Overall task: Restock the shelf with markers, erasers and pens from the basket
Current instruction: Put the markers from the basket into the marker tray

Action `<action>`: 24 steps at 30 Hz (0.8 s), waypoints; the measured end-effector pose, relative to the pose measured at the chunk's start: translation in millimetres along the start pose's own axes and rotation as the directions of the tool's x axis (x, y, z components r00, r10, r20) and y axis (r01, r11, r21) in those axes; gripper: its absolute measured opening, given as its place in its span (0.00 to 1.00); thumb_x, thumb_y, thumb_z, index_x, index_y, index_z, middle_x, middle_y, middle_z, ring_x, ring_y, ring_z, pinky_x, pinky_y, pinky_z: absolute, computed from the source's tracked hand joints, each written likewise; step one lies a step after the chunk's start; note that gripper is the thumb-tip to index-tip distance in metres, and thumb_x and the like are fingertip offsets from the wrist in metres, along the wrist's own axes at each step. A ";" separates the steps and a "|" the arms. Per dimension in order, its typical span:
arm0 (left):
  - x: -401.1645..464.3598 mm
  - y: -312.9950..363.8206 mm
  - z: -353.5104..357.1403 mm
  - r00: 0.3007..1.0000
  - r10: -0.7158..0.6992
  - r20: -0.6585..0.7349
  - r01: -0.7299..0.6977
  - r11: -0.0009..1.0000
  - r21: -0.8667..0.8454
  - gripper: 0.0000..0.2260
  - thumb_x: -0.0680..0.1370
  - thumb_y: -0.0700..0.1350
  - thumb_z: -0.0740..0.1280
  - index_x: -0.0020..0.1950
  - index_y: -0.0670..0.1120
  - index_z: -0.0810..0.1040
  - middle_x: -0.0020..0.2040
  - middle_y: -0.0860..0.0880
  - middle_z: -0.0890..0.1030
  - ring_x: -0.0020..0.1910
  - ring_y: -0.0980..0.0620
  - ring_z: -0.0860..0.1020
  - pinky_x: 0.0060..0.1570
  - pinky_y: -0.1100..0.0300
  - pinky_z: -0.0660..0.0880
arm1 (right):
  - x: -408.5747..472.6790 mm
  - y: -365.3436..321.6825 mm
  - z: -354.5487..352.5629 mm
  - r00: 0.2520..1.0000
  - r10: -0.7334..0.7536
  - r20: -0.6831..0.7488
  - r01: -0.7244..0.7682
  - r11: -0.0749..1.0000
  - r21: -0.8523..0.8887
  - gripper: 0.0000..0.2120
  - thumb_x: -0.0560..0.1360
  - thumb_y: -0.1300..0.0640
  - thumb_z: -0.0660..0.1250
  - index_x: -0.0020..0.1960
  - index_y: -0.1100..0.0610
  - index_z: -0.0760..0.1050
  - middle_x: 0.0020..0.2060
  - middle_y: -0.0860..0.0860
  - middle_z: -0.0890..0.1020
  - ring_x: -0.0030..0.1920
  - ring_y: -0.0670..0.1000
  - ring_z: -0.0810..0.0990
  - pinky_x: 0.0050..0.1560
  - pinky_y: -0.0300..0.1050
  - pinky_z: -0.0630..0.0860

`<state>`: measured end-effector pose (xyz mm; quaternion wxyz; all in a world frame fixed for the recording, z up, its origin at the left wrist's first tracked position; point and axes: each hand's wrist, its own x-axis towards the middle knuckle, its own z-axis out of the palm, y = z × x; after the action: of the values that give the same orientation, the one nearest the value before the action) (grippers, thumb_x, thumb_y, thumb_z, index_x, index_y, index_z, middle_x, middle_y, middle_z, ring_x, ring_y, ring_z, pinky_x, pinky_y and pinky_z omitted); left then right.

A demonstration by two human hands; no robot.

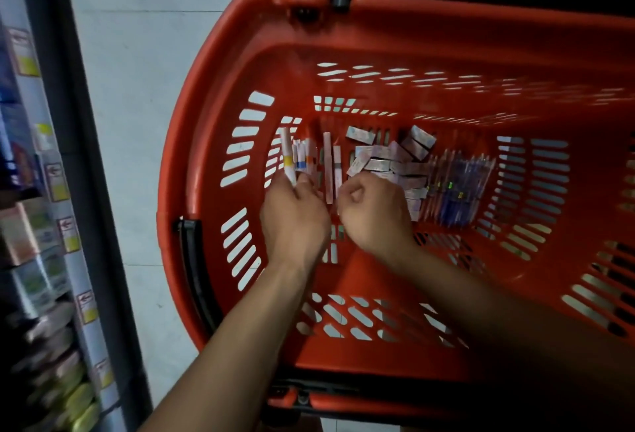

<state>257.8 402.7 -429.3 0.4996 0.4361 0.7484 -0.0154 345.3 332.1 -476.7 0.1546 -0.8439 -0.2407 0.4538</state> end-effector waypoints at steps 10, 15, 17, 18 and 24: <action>-5.7 -3.3 10.7 0.994 -0.073 0.081 0.081 0.992 -0.095 0.13 0.87 0.55 0.56 0.69 0.58 0.74 0.57 0.55 0.83 0.58 0.49 0.82 0.64 0.43 0.78 | 51.5 8.1 61.9 0.965 0.225 -0.134 -0.258 0.910 -0.324 0.08 0.79 0.56 0.66 0.53 0.58 0.82 0.52 0.58 0.84 0.54 0.62 0.83 0.43 0.48 0.72; -5.5 -3.1 9.9 0.989 -0.144 0.045 0.148 0.984 -0.103 0.10 0.85 0.52 0.63 0.64 0.52 0.77 0.53 0.52 0.84 0.55 0.49 0.83 0.57 0.46 0.80 | 33.4 9.3 45.6 0.984 0.179 -0.018 -0.179 0.967 -0.180 0.17 0.75 0.44 0.70 0.36 0.56 0.80 0.30 0.50 0.78 0.38 0.56 0.82 0.29 0.39 0.63; -5.2 -3.3 9.6 0.986 -0.157 0.049 0.160 0.984 -0.077 0.11 0.82 0.53 0.68 0.61 0.49 0.76 0.51 0.50 0.84 0.52 0.47 0.84 0.54 0.47 0.82 | 18.3 10.1 30.6 0.991 0.106 0.083 -0.106 0.994 -0.003 0.13 0.74 0.47 0.72 0.34 0.51 0.77 0.28 0.47 0.79 0.33 0.46 0.80 0.29 0.39 0.68; -4.6 -4.0 10.1 0.986 -0.153 0.058 0.156 0.986 -0.050 0.12 0.81 0.55 0.69 0.60 0.49 0.76 0.51 0.50 0.84 0.51 0.47 0.84 0.54 0.45 0.82 | 9.2 8.6 21.1 0.992 0.043 0.116 -0.052 0.996 0.074 0.12 0.74 0.50 0.72 0.33 0.49 0.75 0.27 0.44 0.79 0.31 0.42 0.79 0.28 0.38 0.69; -5.8 -5.6 17.2 0.992 -0.077 0.096 0.063 0.988 0.139 0.12 0.86 0.56 0.59 0.56 0.52 0.78 0.46 0.50 0.83 0.48 0.45 0.83 0.53 0.43 0.81 | -21.7 4.8 -17.8 0.896 -0.256 0.363 0.112 0.922 0.372 0.10 0.69 0.62 0.68 0.35 0.47 0.77 0.27 0.39 0.80 0.28 0.38 0.77 0.31 0.31 0.69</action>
<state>267.4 387.7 -435.8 0.5051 0.4412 0.7342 -0.1060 351.4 315.5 -454.4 0.2881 -0.6648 -0.2650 0.6363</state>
